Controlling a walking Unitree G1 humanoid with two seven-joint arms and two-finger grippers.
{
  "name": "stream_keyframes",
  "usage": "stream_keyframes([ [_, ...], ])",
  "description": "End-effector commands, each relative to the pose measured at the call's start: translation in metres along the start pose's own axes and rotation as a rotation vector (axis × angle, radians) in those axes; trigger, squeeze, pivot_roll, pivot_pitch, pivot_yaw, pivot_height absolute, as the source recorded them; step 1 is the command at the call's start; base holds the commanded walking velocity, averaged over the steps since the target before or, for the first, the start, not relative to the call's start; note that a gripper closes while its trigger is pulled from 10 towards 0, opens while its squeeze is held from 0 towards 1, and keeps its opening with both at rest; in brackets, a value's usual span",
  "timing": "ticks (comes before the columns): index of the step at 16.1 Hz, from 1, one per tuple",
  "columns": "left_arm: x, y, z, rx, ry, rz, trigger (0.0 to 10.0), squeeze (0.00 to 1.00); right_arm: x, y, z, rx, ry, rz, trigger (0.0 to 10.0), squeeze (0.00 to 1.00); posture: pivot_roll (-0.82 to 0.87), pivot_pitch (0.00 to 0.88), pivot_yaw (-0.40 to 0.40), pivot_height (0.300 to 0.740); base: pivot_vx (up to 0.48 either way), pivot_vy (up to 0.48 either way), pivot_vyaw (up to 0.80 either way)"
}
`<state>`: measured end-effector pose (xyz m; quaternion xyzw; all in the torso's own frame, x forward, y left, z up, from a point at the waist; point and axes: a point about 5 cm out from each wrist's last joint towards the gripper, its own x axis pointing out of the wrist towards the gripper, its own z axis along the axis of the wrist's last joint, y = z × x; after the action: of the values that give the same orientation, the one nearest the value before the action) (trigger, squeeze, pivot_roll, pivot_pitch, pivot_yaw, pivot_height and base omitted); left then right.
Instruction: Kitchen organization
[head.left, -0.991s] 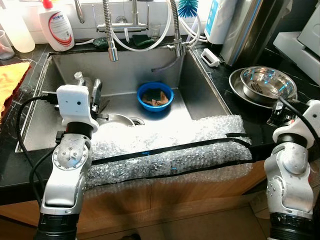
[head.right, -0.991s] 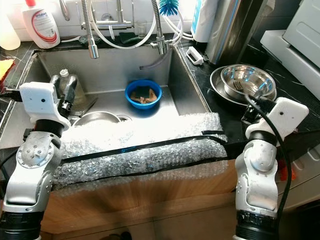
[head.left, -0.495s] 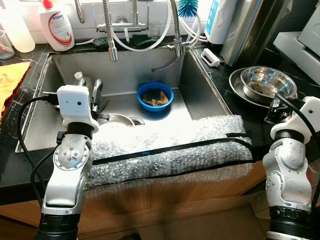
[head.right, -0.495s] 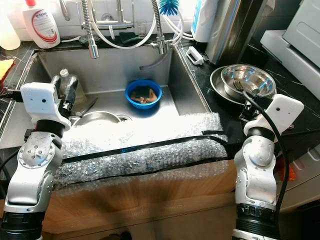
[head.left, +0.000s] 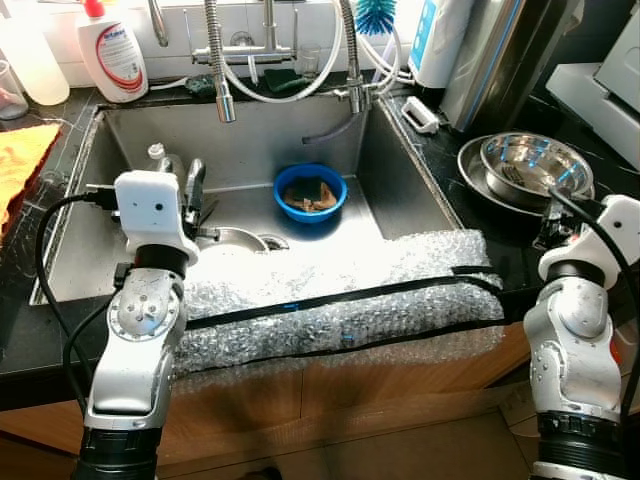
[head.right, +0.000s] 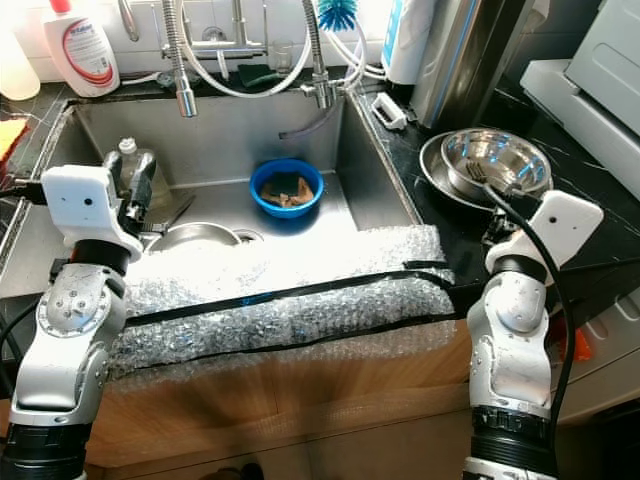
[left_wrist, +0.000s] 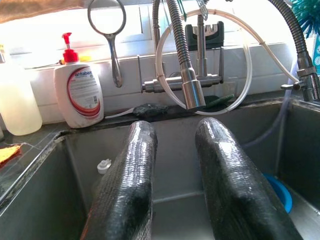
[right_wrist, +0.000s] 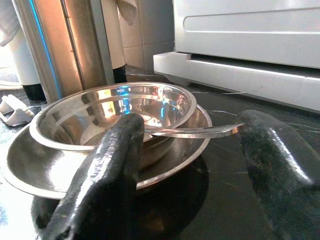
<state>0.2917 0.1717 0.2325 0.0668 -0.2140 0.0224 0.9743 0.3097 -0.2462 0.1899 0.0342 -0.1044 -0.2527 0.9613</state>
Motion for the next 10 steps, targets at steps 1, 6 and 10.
stream_keyframes([
  [1, 0.0003, 0.0009, 0.0016, 0.012, -0.010, 0.003, 10.0, 0.00, 0.0022, -0.0005, 0.0033, 0.011, -0.012, -0.009, 0.0, 0.00, 0.06, 0.138, -0.046, 0.740, 0.000, 0.000, 0.00],
  [6, 0.0005, 0.0008, 0.0016, 0.013, -0.010, 0.003, 10.0, 0.00, 0.0026, -0.0003, 0.0036, 0.014, -0.014, -0.008, 0.0, 0.00, 0.06, 0.138, -0.046, 0.740, 0.000, 0.000, 0.00],
  [10, 0.0008, -0.0002, 0.0016, 0.014, -0.008, -0.004, 10.0, 0.00, 0.0027, 0.0019, 0.0073, 0.027, -0.034, 0.001, 0.0, 0.00, 0.06, 0.137, -0.046, 0.740, 0.000, 0.000, 0.00],
])
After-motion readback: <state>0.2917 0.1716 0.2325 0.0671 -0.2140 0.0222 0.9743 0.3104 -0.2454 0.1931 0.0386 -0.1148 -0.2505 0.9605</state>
